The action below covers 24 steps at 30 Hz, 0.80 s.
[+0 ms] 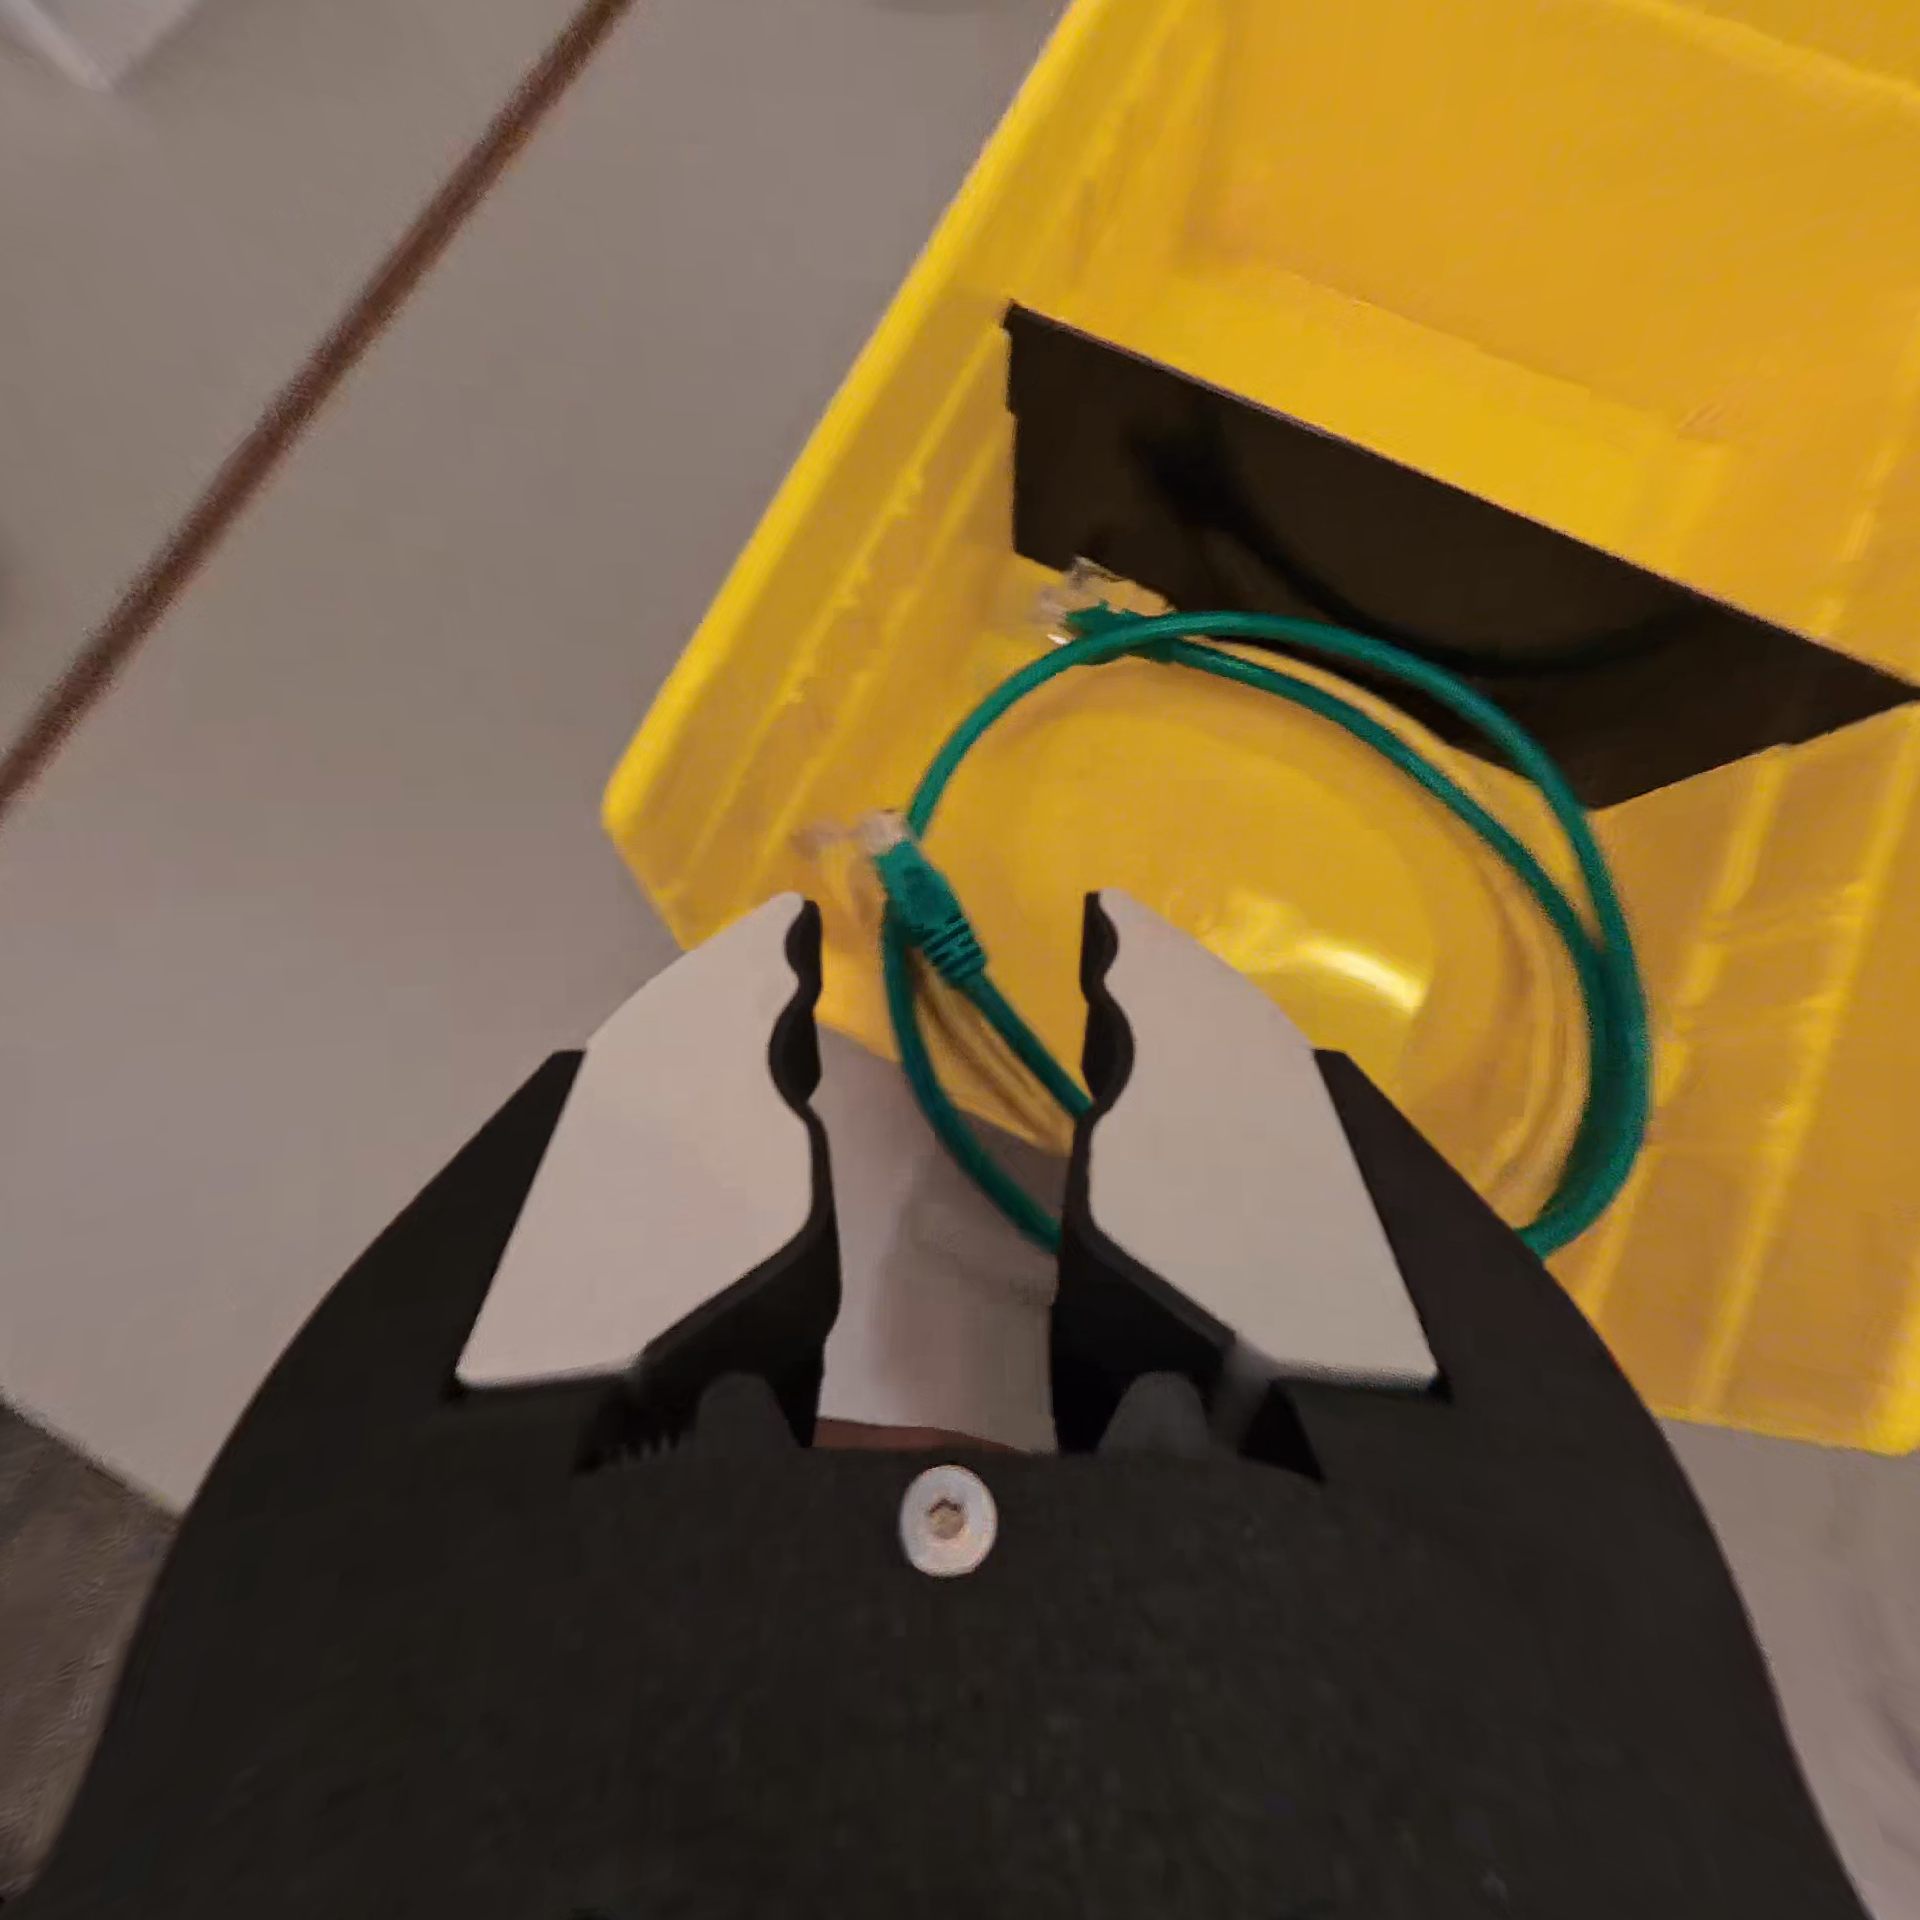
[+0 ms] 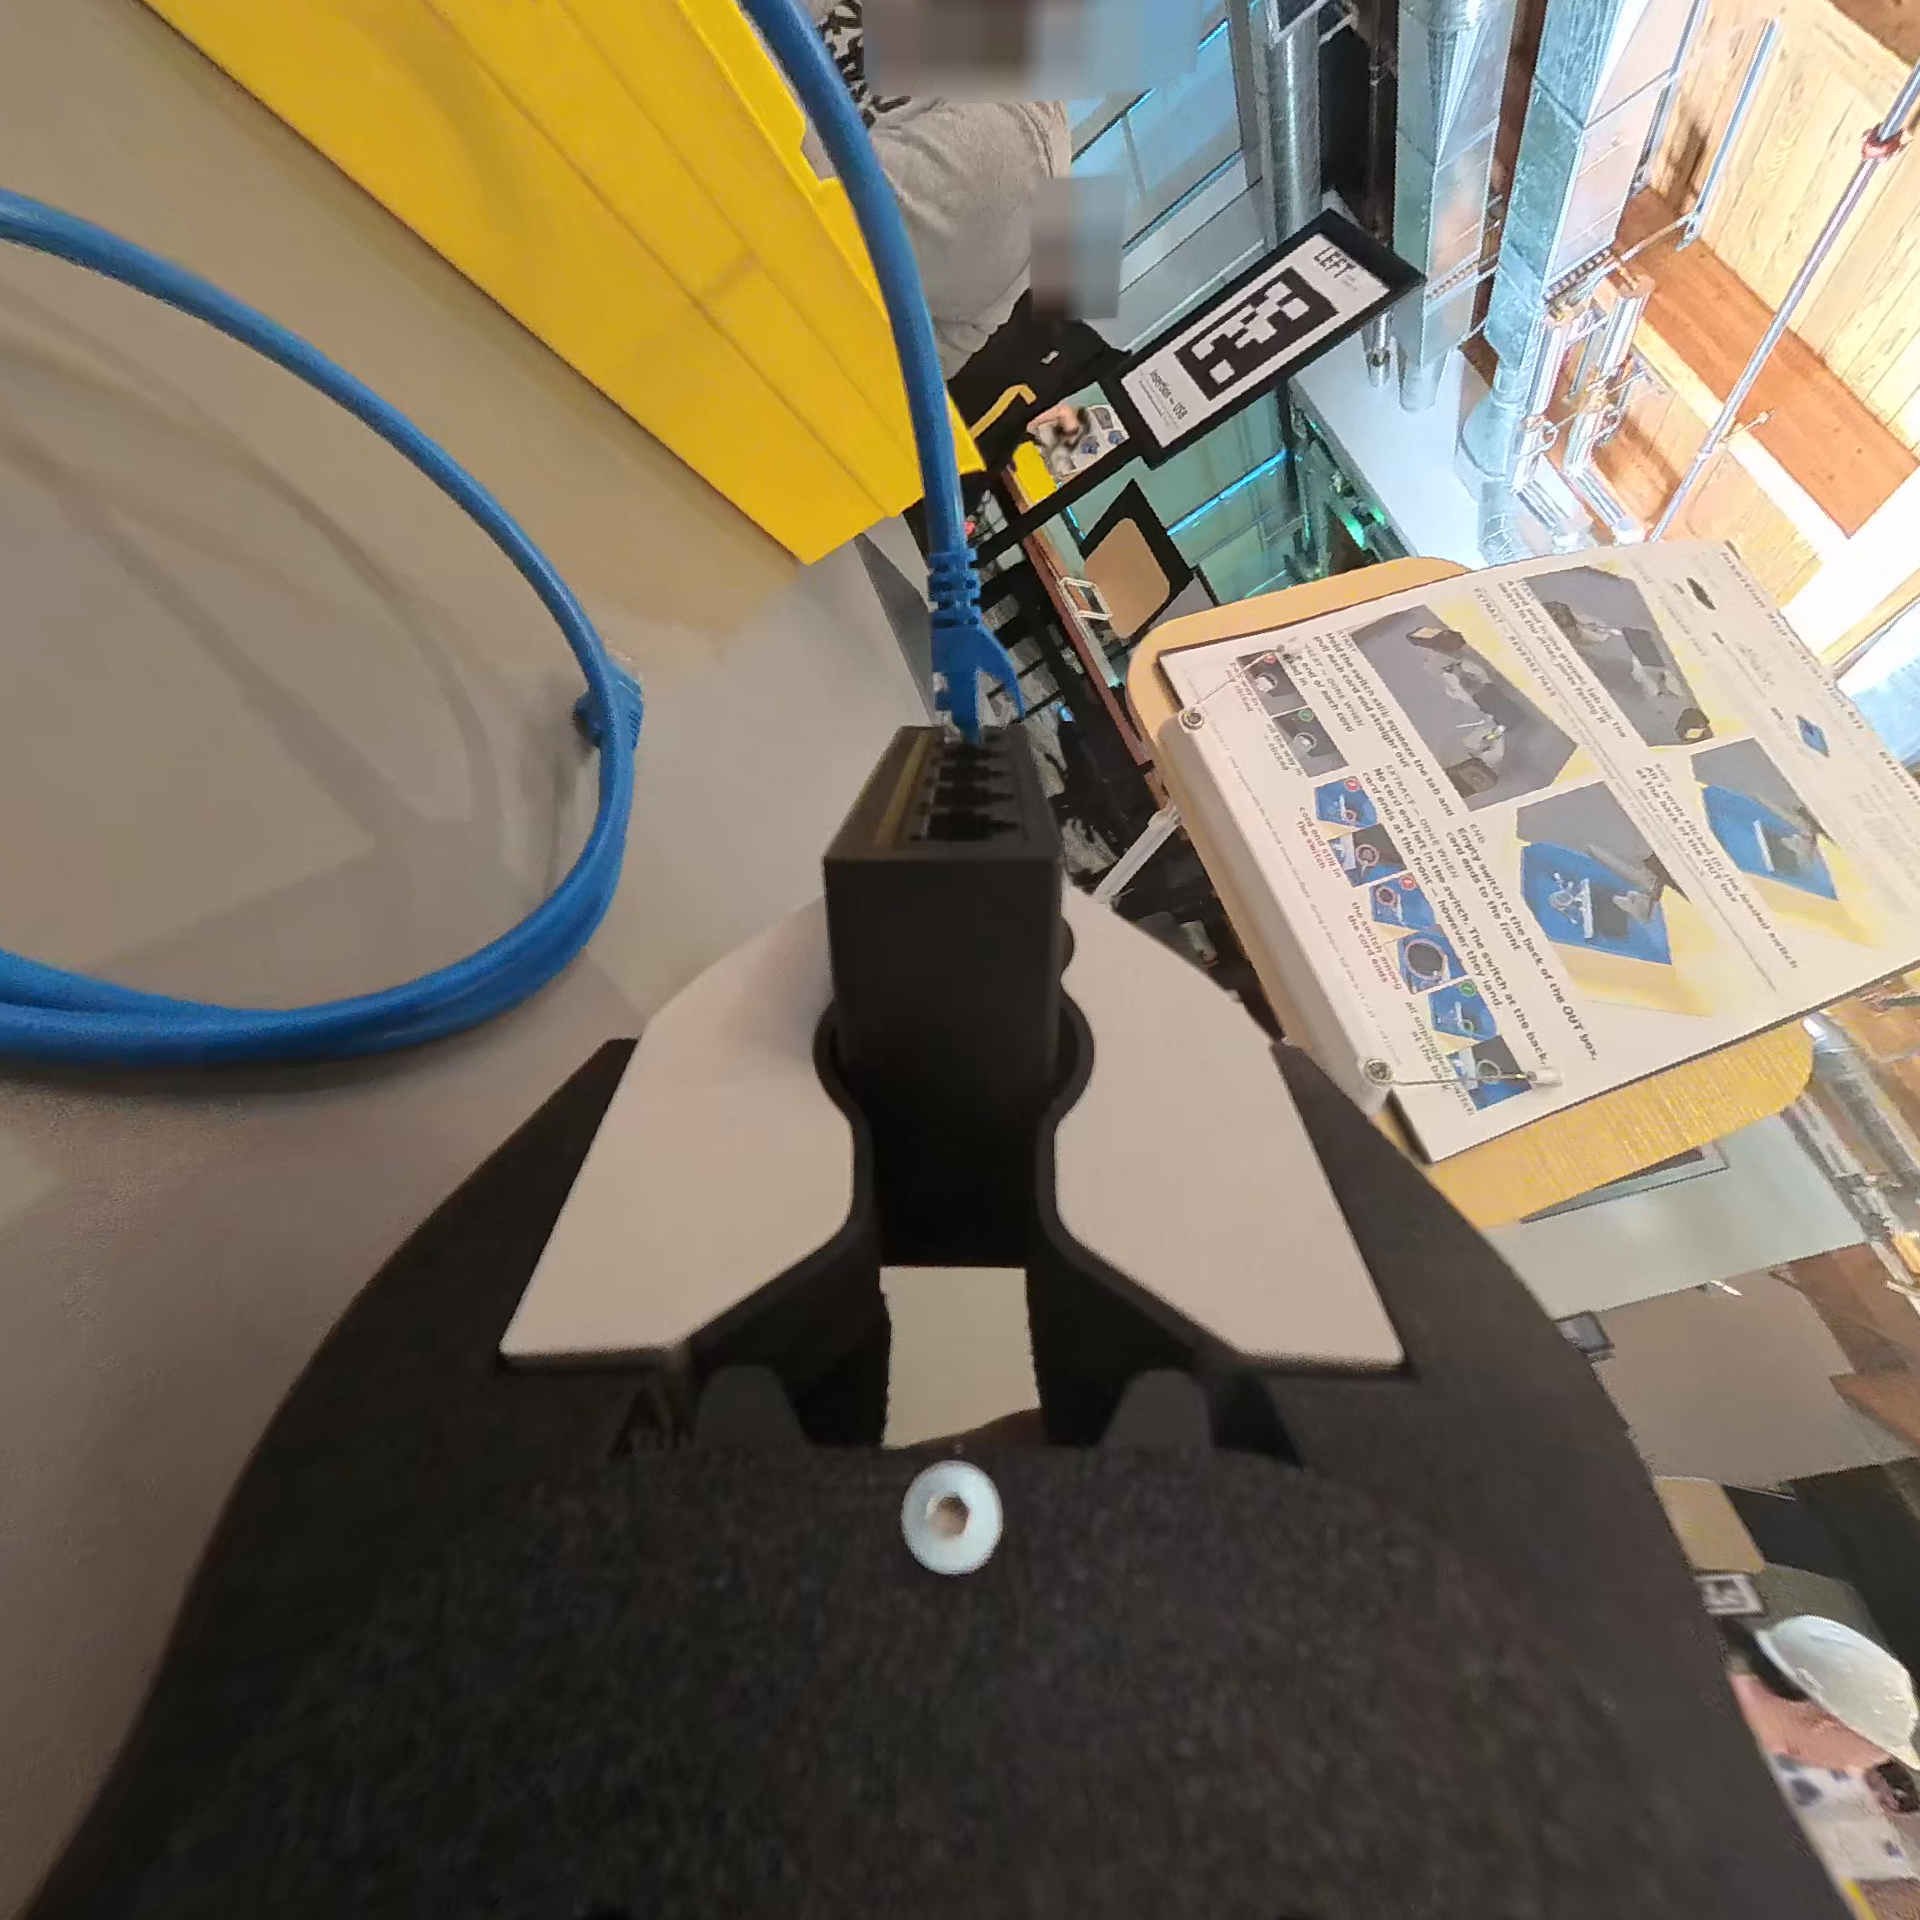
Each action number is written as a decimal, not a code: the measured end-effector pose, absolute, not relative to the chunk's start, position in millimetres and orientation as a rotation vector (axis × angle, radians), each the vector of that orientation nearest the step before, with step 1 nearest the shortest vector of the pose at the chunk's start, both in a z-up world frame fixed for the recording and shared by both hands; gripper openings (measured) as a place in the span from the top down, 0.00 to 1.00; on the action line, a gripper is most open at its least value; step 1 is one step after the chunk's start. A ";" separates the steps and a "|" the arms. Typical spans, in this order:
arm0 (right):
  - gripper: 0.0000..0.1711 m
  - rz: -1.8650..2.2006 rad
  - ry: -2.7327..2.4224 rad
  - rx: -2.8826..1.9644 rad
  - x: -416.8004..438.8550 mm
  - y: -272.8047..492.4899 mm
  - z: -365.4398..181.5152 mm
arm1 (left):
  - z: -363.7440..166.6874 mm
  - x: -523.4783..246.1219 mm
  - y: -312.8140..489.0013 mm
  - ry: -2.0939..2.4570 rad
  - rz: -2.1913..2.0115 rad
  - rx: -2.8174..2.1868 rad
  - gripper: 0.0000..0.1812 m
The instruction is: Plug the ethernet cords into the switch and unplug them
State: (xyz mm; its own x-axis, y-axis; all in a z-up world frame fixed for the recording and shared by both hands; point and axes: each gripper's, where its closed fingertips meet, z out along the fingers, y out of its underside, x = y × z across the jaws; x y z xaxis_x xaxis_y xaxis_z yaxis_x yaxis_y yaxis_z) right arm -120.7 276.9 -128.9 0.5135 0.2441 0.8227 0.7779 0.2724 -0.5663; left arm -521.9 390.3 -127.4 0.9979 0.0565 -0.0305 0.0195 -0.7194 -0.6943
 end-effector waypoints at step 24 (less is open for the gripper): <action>0.82 -0.363 -0.957 -1.352 -111.9 278.1 -127.0 | 17.2 -494.6 390.7 0.452 -0.108 -1.923 0.93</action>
State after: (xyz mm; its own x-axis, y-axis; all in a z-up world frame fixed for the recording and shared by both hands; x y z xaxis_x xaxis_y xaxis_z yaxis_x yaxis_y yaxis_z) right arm -111.9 278.1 -127.0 0.5902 0.2932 0.7521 0.7185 0.2339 -0.6550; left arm -494.6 390.7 17.2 0.9229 -0.3604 -0.1357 -0.2602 -0.3238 -0.9096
